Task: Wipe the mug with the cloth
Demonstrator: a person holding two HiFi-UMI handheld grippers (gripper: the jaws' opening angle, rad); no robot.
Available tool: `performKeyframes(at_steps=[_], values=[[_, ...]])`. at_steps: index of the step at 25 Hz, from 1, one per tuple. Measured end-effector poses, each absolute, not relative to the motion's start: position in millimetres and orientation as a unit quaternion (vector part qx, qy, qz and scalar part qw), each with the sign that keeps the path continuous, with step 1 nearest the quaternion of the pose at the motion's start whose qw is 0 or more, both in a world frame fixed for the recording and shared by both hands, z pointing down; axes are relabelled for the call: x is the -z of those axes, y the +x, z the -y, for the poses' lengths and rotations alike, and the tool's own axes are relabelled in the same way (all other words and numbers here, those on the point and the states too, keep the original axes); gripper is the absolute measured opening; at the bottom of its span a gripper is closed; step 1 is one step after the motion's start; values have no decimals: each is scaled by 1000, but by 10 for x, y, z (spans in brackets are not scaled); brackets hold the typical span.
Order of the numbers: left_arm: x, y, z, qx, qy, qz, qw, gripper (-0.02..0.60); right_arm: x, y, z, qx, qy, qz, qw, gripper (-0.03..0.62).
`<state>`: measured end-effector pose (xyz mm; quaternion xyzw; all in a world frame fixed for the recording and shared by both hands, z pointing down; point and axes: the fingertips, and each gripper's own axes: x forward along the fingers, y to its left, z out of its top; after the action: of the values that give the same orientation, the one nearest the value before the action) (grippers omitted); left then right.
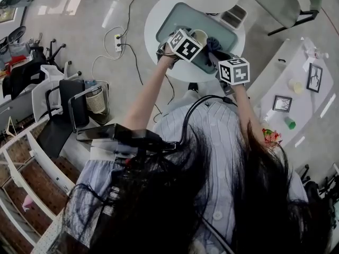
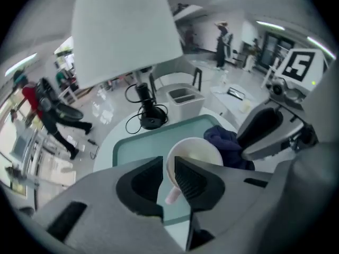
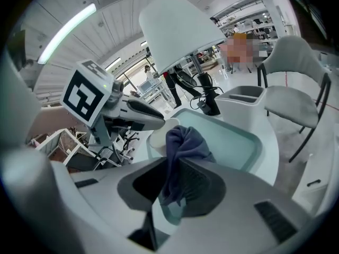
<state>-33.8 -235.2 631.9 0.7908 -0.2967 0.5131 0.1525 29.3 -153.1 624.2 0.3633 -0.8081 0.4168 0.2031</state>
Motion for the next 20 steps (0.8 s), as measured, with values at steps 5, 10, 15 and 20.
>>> performKeyframes(at_steps=[5, 10, 15, 20], values=[[-6295, -174, 2385, -537, 811, 205, 109, 54, -6218, 261, 1523, -418, 360, 808, 206, 86], [-6284, 7, 2380, -544, 821, 153, 85, 52, -6202, 255, 1485, -418, 361, 807, 208, 86], [-6281, 53, 2390, -566, 818, 103, 34, 52, -6175, 301, 1488, -421, 367, 805, 203, 86], [-6248, 29, 2301, -594, 804, 29, -9, 52, -6181, 314, 1475, -421, 366, 805, 203, 86]])
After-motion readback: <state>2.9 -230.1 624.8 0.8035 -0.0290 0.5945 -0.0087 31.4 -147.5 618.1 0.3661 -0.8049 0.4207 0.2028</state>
